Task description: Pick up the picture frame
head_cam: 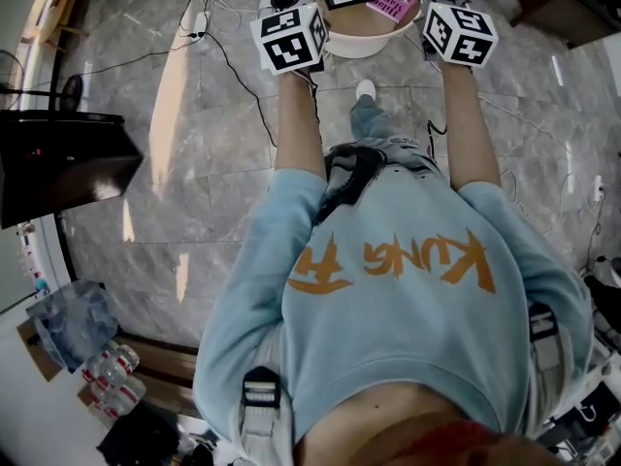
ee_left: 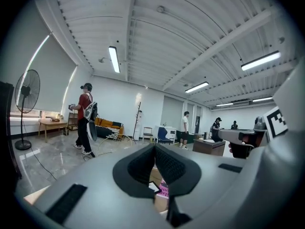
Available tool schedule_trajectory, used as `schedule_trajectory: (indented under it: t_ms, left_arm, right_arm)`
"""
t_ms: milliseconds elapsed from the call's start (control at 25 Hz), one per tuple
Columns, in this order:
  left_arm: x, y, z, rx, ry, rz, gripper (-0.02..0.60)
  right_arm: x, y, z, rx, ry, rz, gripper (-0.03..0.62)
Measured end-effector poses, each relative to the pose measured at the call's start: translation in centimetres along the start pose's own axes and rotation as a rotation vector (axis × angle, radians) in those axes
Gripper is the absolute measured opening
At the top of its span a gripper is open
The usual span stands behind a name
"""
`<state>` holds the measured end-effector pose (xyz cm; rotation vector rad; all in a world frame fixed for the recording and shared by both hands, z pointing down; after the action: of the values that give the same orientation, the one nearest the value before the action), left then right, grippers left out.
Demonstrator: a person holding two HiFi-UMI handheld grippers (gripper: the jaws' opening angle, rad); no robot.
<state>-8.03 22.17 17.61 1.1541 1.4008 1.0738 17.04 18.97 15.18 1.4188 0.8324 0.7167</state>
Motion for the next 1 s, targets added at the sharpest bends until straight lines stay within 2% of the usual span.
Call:
schedule_trajectory:
  t_ms: [240, 400, 520, 680, 800, 1000]
  left_arm:
    - [-8.3, 0.2, -0.1, 0.032, 0.006, -0.037, 0.02]
    - [-14.7, 1.3, 0.9, 0.069, 0.003, -0.1, 0.02]
    - [-18.2, 3.7, 1.8, 0.112, -0.004, -0.164, 0.02]
    - [-24.3, 6.3, 1.0, 0.075, -0.018, -0.241, 0.02]
    - [-28.6, 7.5, -0.7, 0.101, -0.067, -0.295, 0.02]
    - [-33.3, 8.9, -0.6, 0.082, -0.102, -0.359, 0.02]
  right_arm:
    - [-6.8, 0.6, 4.3, -0.005, -0.02, -0.028, -0.002]
    - [-12.1, 2.5, 9.4, -0.037, 0.018, -0.124, -0.002]
    - [-16.1, 5.2, 11.6, -0.067, -0.037, -0.189, -0.002]
    - [-22.9, 8.5, 13.8, -0.109, -0.073, -0.227, -0.002]
    - [-27.4, 10.3, 15.4, -0.135, -0.097, -0.254, -0.002]
    - [-32.0, 12.7, 19.4, -0.205, -0.091, -0.274, -0.002]
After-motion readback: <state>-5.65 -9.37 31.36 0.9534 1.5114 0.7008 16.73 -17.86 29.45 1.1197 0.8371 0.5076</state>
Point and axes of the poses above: the fingertips, and each gripper's own axes: x backward along the fingers, z to its right, y out of its underside, the point moved 7 cm from there along x, backward along the fingers, and after that the axes turned 8 degrees about -y, right-handed, at the moved point
